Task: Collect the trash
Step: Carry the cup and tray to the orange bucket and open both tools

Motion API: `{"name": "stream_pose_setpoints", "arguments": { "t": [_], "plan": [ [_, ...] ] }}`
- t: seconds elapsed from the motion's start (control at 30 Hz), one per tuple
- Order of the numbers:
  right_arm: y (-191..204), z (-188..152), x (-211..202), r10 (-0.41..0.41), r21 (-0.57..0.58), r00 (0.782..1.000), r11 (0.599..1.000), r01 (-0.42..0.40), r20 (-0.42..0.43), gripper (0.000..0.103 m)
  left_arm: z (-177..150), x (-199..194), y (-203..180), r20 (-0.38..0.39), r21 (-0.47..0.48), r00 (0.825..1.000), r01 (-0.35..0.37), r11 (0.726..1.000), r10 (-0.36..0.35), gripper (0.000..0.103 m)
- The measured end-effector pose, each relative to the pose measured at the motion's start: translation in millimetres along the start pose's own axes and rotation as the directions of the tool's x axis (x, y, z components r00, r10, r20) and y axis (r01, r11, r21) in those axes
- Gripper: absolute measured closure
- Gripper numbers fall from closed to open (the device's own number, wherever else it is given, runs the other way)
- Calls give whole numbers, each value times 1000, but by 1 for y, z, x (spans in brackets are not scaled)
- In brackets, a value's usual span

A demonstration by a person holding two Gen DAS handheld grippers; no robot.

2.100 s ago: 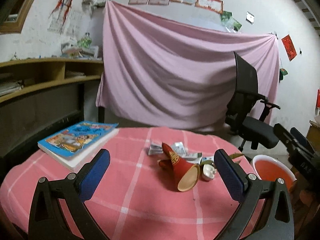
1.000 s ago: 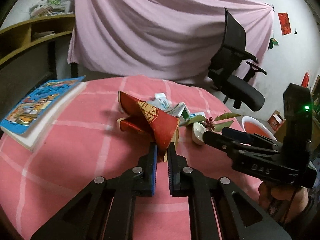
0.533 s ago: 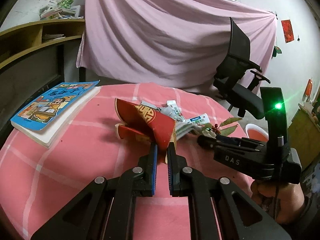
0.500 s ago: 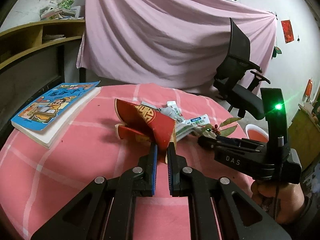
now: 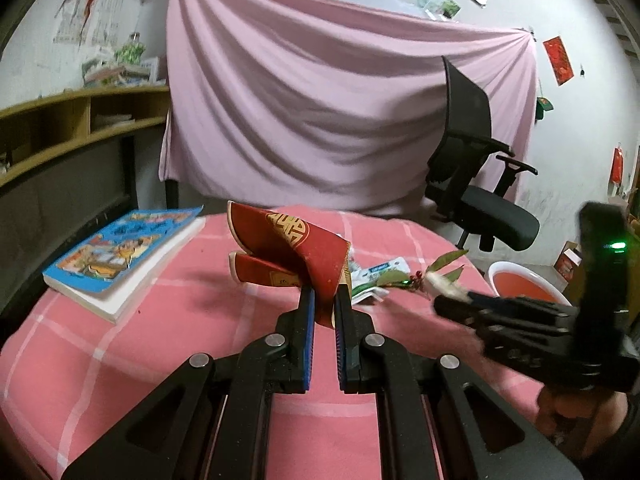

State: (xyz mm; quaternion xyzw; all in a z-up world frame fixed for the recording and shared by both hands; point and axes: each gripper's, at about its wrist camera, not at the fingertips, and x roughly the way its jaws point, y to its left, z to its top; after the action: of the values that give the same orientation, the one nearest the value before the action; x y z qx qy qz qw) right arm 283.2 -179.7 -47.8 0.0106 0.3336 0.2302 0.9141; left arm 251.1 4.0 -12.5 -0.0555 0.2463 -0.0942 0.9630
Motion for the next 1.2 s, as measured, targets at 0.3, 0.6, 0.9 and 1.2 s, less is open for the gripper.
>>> {"name": "stream_pose_setpoints", "arguments": {
  "t": [0.3,0.6,0.9,1.2],
  "plan": [
    [14,-12,-61,-13,-103,948,993,48,319,76,-4,-27,-29,159,108,987,6,994,-24,96],
    [3,-16,-107,-79,-95,856,985,147,511,76,4,-47,-74,257,214,961,46,976,-102,96],
    [-45,-24,-154,-194,32,753,974,225,628,76,21,-39,-139,262,329,947,95,939,-188,96],
    [-103,-34,-165,-287,159,757,958,240,587,76,22,12,-198,137,351,956,198,915,-259,96]
  ]
}}
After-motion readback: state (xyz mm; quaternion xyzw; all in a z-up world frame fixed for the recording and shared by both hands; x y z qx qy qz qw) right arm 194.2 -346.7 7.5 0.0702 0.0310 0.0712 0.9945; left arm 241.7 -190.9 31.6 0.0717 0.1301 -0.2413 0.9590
